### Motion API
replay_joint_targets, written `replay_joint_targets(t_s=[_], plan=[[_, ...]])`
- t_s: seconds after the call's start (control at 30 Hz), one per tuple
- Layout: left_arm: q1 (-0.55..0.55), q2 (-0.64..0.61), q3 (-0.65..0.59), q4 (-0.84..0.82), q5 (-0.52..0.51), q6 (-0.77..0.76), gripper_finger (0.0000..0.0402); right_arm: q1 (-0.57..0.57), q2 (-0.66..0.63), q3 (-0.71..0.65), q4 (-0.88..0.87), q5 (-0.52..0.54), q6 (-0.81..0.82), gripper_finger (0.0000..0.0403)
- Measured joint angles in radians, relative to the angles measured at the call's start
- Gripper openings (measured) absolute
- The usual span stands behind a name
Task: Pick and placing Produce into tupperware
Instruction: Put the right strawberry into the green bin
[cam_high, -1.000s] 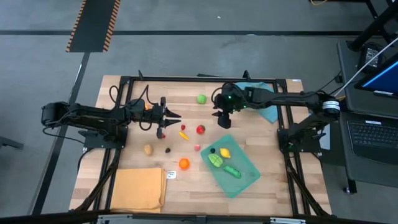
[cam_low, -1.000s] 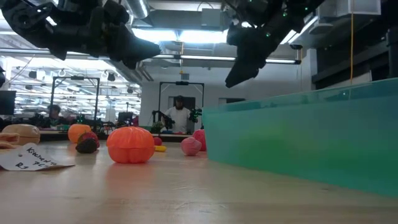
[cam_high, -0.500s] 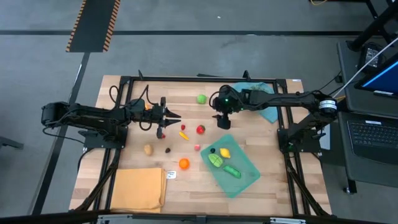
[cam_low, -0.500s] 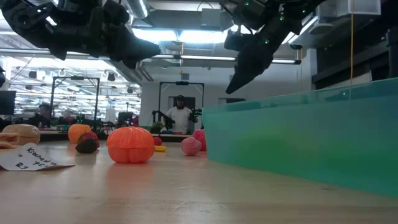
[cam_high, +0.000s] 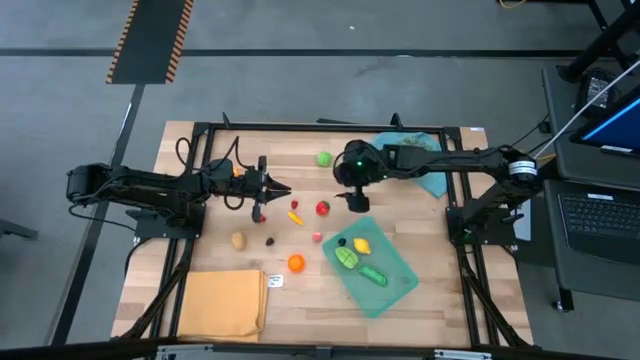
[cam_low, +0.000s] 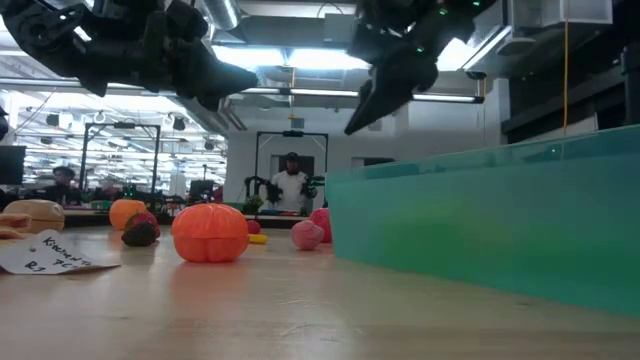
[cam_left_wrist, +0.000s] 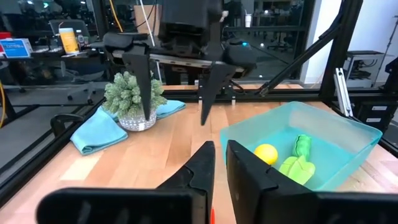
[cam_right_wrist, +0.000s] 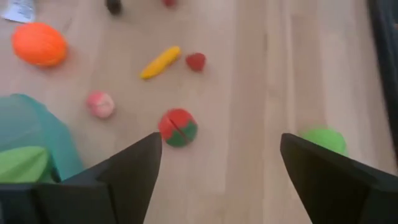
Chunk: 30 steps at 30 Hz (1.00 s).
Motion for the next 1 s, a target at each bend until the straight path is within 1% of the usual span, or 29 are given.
replay_joint_targets(t_s=[0.1,0.23,0.33,0.47,0.63,0.77,1.0], plan=[[0.000,0.000,0.000,-0.001,0.000,-0.002,0.0027,0.000,0.069,0.093,-0.076,-0.028,-0.042,0.0325],[0.000,0.000,0.001,-0.021,0.000,-0.003,0.0020,0.001,0.176,0.218,-0.223,-0.027,-0.133,0.0325],[0.000,0.000,0.001,-0.049,0.000,-0.003,0.0015,0.003,0.247,0.304,-0.310,-0.027,-0.172,0.0325],[0.000,0.000,0.001,-0.063,0.000,-0.003,0.0008,0.012,0.319,0.383,-0.370,-0.027,-0.262,0.0325],[0.000,0.000,0.001,-0.064,0.000,-0.003,0.0001,0.040,0.377,0.427,-0.377,-0.018,-0.364,0.0325],[0.010,0.000,0.001,-0.080,0.002,-0.002,0.0004,0.058,0.399,0.427,-0.374,-0.018,-0.373,0.0325],[0.078,-0.020,0.001,-0.102,0.001,-0.022,0.0018,0.085,0.402,0.427,-0.336,-0.017,-0.387,0.0325]])
